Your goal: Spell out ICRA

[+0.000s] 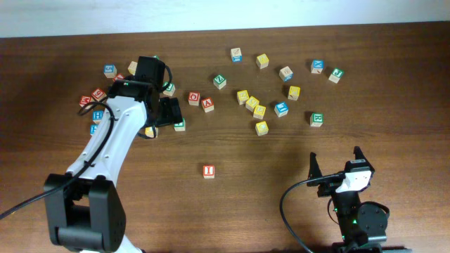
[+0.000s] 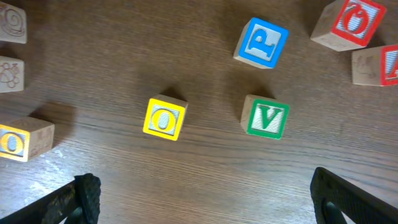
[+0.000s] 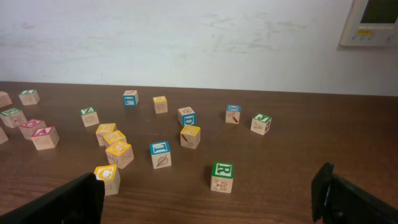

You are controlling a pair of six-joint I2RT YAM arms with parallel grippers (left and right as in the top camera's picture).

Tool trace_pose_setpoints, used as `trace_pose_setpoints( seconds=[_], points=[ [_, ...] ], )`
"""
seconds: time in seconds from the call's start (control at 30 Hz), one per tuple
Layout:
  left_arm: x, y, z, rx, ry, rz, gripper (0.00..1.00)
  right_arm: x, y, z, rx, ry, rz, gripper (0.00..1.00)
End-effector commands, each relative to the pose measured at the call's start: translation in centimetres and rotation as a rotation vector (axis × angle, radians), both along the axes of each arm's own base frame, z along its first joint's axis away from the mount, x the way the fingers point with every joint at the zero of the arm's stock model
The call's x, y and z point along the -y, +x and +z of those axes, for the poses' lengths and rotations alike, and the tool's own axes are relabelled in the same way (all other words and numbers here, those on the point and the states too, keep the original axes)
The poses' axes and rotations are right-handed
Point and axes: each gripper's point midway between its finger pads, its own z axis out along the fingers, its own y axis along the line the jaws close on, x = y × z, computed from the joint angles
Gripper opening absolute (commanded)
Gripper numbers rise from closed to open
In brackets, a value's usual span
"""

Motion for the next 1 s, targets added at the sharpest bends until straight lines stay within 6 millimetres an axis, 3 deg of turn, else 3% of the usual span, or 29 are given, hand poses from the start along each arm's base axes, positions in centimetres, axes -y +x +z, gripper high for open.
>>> trace_pose_setpoints(
  seconds=[0.0,0.17,0.3,0.37,0.57,0.6,0.73,0.93,0.97],
  points=[
    [2.1,0.0,-0.4,-0.022,-0.131,-0.015,0.99,0.1,0.0,-0.2,-0.005,0.010,-0.005,0.98],
    [6.1,-0.9,-0.1,-0.058,-0.296,-0.093,0.99,0.1,0.0,-0.2,-0.005,0.010,-0.005,0.98],
    [9.8,-2.1,-0.1,-0.065,-0.278,-0.195,0.99,0.1,0.0,-0.2,-0.005,0.010,-0.005,0.98],
    [9.1,-1.9,-0.3,-0.049,-0.204,-0.183,0.99,0.1,0.0,-0.2,-0.005,0.010,-0.005,0.98],
    [4.1,-0.8,-0.4,-0.039,-0.148,-0.019,0.99,0.1,0.0,-0.2,-0.005,0.010,-0.005,0.98],
    [2.2,-1.0,-0.6,-0.057,-0.115,0.023,0.99,0.1,0.0,-0.2,-0.005,0.010,-0.005,0.98],
    [-2.0,-2.8,-0.9,-0.131,-0.020,0.109,0.99,0.1,0.0,-0.2,-0.005,0.010,-0.005,0.98],
    [-2.4,-2.8,-0.9,-0.133,-0.023,0.122,0.99,-0.2,0.0,-0.2,-0.005,0.012,0.013,0.99],
    [-2.4,-2.8,-0.9,-0.133,-0.023,0.122,0.99,-2.0,-0.3,0.1,-0.004,0.096,0.111,0.98]
  ],
)
